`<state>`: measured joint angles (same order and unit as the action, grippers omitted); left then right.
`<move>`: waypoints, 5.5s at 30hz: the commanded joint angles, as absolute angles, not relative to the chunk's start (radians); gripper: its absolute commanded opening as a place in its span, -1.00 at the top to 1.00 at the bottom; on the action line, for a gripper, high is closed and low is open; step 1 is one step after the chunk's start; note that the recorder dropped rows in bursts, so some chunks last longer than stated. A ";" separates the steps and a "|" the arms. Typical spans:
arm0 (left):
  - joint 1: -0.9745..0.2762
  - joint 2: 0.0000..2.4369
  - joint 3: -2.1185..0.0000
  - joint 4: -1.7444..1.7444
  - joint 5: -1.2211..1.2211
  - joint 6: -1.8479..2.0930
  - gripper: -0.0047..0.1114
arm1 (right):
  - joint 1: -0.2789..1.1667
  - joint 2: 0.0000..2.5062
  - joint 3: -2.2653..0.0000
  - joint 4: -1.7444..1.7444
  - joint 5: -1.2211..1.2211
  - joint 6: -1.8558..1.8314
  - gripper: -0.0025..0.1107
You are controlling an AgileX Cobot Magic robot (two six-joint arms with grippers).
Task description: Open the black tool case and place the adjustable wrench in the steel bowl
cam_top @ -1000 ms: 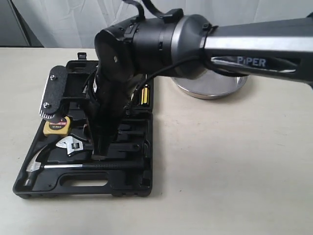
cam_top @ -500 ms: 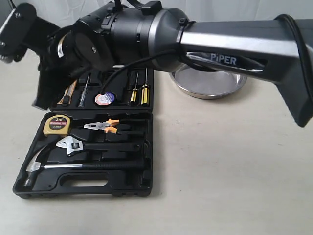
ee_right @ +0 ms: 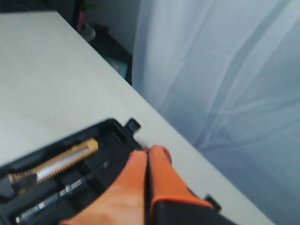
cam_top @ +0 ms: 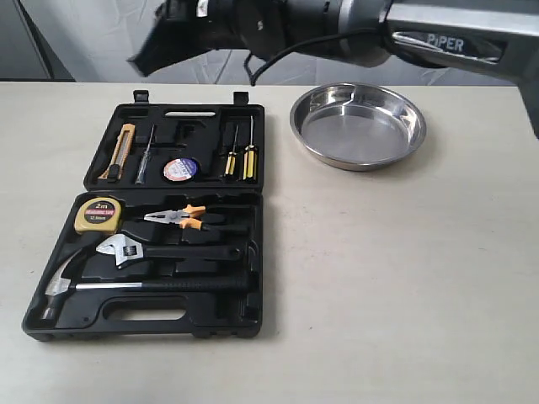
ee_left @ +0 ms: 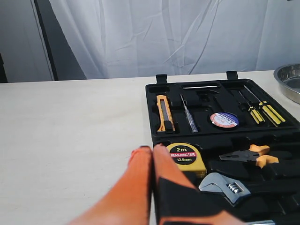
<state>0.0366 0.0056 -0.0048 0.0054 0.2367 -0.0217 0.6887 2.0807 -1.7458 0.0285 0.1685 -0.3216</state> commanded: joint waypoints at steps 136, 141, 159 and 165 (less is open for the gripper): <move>0.039 0.000 0.000 0.006 0.238 -0.021 0.92 | 0.920 2.305 -1.800 0.077 0.785 -0.726 0.96; 0.039 0.000 0.000 0.006 0.238 -0.021 0.92 | 0.920 2.272 -1.800 0.077 0.747 -0.726 0.96; 0.039 0.000 0.000 0.006 0.238 -0.021 0.92 | 0.920 2.221 -1.800 0.080 0.753 -0.712 0.97; 0.039 0.000 0.000 0.006 0.238 -0.021 0.92 | 0.920 2.221 -1.800 0.073 0.733 -0.696 0.97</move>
